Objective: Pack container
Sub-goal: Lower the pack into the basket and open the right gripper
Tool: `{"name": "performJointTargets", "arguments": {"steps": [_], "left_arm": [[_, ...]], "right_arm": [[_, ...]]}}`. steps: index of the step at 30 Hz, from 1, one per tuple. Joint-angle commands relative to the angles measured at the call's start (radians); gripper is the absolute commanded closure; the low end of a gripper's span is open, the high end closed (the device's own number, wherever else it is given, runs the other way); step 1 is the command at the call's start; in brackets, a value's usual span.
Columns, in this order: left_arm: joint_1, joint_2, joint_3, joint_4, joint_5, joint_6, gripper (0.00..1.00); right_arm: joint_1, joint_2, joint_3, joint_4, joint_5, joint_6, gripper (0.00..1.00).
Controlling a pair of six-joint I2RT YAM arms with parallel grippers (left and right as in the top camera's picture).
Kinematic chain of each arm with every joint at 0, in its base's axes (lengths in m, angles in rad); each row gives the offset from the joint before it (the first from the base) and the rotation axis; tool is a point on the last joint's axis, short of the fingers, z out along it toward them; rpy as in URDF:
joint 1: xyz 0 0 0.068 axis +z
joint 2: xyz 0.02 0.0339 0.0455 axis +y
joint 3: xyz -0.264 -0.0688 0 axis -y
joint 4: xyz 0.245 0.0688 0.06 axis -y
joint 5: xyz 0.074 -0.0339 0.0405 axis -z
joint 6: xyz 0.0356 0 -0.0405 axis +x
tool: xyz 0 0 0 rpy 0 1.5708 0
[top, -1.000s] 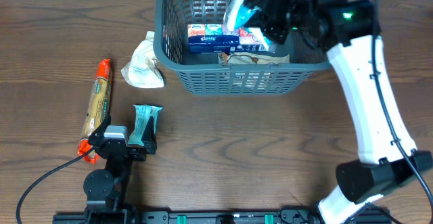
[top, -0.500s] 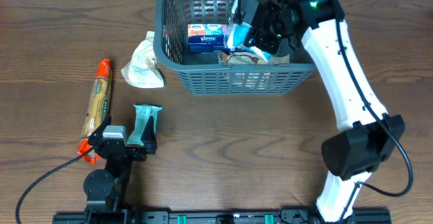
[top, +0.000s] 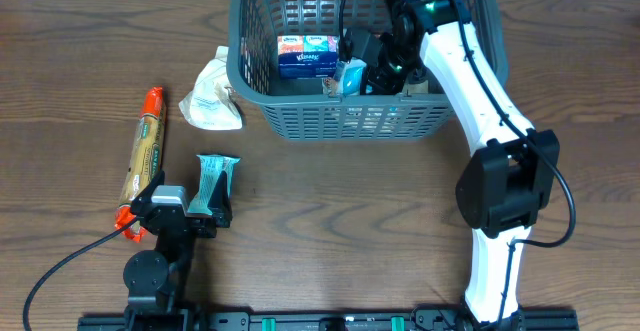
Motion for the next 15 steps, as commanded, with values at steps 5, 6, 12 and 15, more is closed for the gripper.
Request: {"name": "performJointTargets", "arguments": {"steps": [5, 6, 12, 15], "left_arm": [[-0.003, -0.007, -0.019, -0.034, 0.025, -0.016, 0.01], [-0.003, -0.007, -0.019, -0.034, 0.026, -0.016, 0.01], [-0.003, -0.007, -0.019, -0.034, 0.025, -0.016, 0.01], [-0.003, -0.007, -0.019, -0.034, 0.025, -0.016, 0.01]], "right_arm": [[-0.018, -0.014, 0.041, 0.005, -0.031, -0.005, 0.14], [-0.019, -0.013, 0.041, 0.005, -0.027, -0.004, 0.02], [-0.023, -0.017, 0.044, 0.01, -0.024, -0.004, 0.01], [-0.023, -0.04, 0.068, 0.014, -0.02, 0.024, 0.01]]}}
